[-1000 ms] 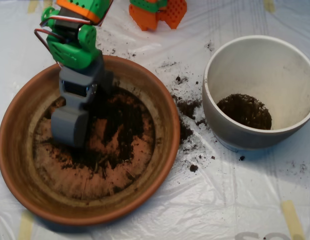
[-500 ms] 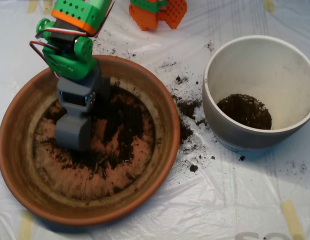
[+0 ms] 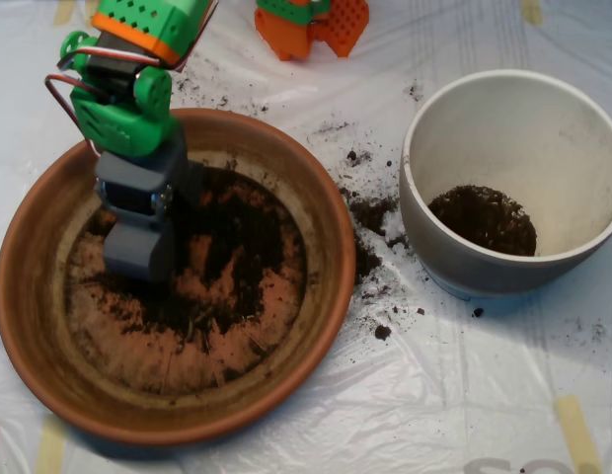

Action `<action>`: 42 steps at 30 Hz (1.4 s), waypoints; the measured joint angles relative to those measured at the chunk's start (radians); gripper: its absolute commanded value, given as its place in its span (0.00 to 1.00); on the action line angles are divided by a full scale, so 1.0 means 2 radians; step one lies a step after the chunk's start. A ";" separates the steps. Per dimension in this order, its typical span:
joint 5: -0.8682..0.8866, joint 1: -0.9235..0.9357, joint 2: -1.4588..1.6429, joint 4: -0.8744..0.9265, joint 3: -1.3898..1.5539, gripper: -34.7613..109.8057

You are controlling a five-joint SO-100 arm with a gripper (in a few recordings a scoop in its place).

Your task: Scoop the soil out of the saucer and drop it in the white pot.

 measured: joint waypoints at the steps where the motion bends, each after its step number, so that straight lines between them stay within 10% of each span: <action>1: 0.001 -0.001 0.001 -0.002 0.000 0.29; 42: 0.038 -0.316 0.379 0.210 -0.032 0.24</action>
